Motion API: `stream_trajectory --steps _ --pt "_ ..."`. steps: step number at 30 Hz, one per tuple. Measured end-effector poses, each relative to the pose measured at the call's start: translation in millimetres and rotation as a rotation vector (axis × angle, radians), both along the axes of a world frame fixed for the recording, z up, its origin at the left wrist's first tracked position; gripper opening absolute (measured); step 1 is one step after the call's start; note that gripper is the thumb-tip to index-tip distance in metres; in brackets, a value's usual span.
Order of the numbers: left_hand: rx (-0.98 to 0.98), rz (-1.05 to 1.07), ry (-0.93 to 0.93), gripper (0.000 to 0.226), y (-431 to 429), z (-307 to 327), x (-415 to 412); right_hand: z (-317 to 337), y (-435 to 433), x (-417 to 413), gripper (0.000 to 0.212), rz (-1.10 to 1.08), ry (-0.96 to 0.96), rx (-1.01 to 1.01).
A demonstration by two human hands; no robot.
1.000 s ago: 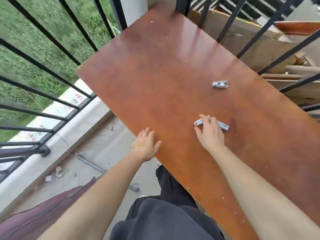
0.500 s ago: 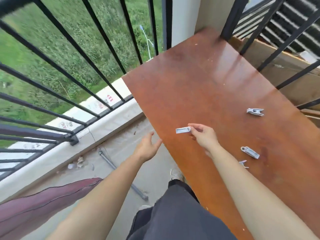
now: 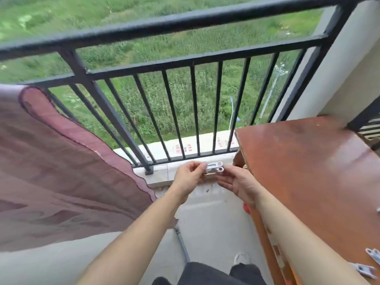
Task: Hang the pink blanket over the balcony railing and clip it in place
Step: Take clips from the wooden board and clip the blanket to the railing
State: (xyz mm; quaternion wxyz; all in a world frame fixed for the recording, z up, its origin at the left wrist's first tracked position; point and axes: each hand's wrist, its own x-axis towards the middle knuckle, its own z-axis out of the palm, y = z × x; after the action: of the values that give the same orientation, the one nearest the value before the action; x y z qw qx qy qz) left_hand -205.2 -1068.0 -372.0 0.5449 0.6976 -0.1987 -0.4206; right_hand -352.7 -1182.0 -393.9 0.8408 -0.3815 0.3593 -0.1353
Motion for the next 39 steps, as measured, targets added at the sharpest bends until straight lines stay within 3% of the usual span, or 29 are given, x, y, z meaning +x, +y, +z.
stream_trajectory --steps 2,6,8,12,17,19,21,23,25,29,33,39 --pt "-0.037 0.047 -0.031 0.011 28 3 18 1 23 17 0.036 0.082 0.013 -0.036" --pt "-0.029 0.046 -0.117 0.008 74 -1 40 -3 60 37 0.026 0.212 0.012 -0.060" --pt "-0.003 0.026 -0.173 0.007 90 -3 43 -2 71 44 0.035 0.277 0.079 -0.120" --pt "0.071 -0.062 -0.385 0.006 106 9 48 -1 75 56 0.045 0.460 0.155 -0.223" --pt "0.252 -0.472 -1.080 0.030 99 71 69 8 56 71 0.064 0.547 0.176 -0.318" --pt "0.370 -0.603 -1.290 0.035 89 98 73 11 51 78 0.062 0.541 0.177 -0.386" --pt "0.629 -0.765 -1.563 0.043 78 117 75 14 48 84 0.048 0.556 0.148 -0.442" --pt "0.964 -0.913 -1.708 0.056 69 136 75 18 45 89 0.030 0.585 0.116 -0.498" --pt "1.259 -0.974 -1.677 0.064 60 152 74 24 42 93 0.019 0.620 0.055 -0.576" --pt "1.654 -1.005 -1.442 0.061 48 181 72 38 37 106 0.030 0.610 0.006 -0.790" --pt "1.551 -0.898 -1.435 0.023 58 201 73 58 40 122 0.026 0.533 -0.101 -0.896" --pt "1.653 -0.702 -1.509 0.016 70 236 75 84 55 126 0.035 0.462 -0.242 -0.926"
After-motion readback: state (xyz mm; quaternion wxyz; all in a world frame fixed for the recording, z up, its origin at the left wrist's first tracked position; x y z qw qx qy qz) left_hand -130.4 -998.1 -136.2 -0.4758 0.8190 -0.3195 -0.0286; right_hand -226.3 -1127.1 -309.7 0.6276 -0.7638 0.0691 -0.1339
